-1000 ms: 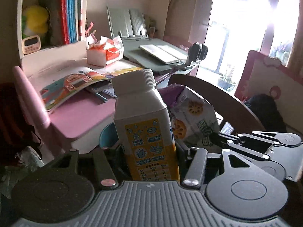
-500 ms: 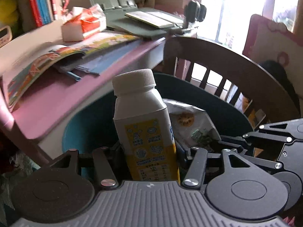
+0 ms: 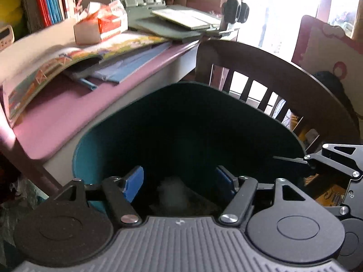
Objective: Collect trash
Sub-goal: 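Open both tools to drop the bottle and wrapper into the wastebasket, then move both tools back down toward the trash pile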
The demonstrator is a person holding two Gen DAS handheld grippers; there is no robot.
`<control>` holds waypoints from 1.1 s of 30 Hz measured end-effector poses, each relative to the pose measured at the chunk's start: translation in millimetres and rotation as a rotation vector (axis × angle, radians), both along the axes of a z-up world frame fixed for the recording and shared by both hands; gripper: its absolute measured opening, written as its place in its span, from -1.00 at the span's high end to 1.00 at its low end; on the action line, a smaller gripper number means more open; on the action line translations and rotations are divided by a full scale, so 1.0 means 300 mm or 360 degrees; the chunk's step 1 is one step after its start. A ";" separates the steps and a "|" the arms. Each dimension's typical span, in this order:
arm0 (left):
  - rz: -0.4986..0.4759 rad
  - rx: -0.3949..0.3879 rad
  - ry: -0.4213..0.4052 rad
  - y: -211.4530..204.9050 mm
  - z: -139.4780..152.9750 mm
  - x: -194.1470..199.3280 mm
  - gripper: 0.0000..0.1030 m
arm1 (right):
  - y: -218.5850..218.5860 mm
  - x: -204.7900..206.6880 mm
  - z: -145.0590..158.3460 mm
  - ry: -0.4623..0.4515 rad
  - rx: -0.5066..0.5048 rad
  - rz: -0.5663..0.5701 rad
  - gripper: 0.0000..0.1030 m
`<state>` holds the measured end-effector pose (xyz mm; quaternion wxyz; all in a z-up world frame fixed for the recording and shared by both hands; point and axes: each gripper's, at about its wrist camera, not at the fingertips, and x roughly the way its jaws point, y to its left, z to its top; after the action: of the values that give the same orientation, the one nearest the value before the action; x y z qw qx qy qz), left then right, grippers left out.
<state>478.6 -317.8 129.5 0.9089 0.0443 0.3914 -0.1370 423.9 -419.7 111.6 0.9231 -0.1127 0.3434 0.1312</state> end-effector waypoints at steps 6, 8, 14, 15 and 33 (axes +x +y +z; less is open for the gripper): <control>-0.0010 -0.0013 -0.0050 0.035 0.078 -0.092 -0.35 | -0.003 -0.065 0.061 -0.0034 0.0054 -0.0028 0.16; -0.0001 -0.0018 -0.0069 0.055 0.108 -0.133 -0.35 | 0.001 -0.098 0.090 -0.0047 0.0084 -0.0024 0.14; 0.0031 -0.0054 -0.0115 0.138 0.184 -0.279 -0.35 | 0.038 -0.219 0.172 -0.0093 0.0118 -0.0002 0.11; 0.0036 -0.0065 -0.0123 0.154 0.193 -0.305 -0.35 | 0.049 -0.243 0.182 -0.0100 0.0113 0.0007 0.10; 0.0195 -0.0086 -0.0201 0.577 0.205 -0.711 -0.35 | 0.330 -0.557 0.222 -0.0106 0.0184 0.0199 0.03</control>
<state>265.3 -144.6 191.1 0.9393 0.0044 0.3314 -0.0884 256.7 -320.6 178.3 0.9290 -0.0847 0.2966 0.2045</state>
